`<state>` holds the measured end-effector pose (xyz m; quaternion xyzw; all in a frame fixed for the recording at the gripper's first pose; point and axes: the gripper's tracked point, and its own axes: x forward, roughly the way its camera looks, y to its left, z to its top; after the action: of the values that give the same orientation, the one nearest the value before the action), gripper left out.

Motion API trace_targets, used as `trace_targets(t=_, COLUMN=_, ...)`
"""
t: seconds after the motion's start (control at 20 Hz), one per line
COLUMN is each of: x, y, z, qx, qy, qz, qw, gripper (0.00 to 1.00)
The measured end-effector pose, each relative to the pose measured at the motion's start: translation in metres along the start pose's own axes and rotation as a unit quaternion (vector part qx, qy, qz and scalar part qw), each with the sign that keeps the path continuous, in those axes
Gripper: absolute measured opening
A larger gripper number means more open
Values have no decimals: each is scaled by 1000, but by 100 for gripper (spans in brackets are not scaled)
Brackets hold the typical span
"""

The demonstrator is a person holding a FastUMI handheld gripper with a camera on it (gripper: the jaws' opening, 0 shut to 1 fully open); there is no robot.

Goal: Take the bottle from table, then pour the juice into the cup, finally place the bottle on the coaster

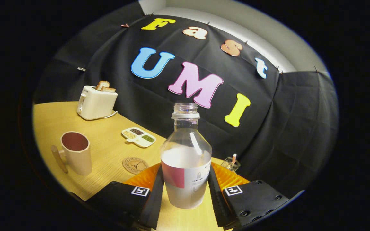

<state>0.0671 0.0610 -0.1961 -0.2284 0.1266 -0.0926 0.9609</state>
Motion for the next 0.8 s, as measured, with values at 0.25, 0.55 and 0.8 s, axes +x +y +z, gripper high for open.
trace_targets(t=0.25, x=5, y=13, z=44, qx=-141, qy=-13, qz=-8, qw=990, gripper=69)
trace_targets(t=0.55, x=4, y=62, z=37, qx=-272, qy=-19, qz=31, qw=962, gripper=69)
trace_targets(t=0.8, x=-6, y=94, z=12, qx=-368, qy=-21, qz=68, qw=927, gripper=69)
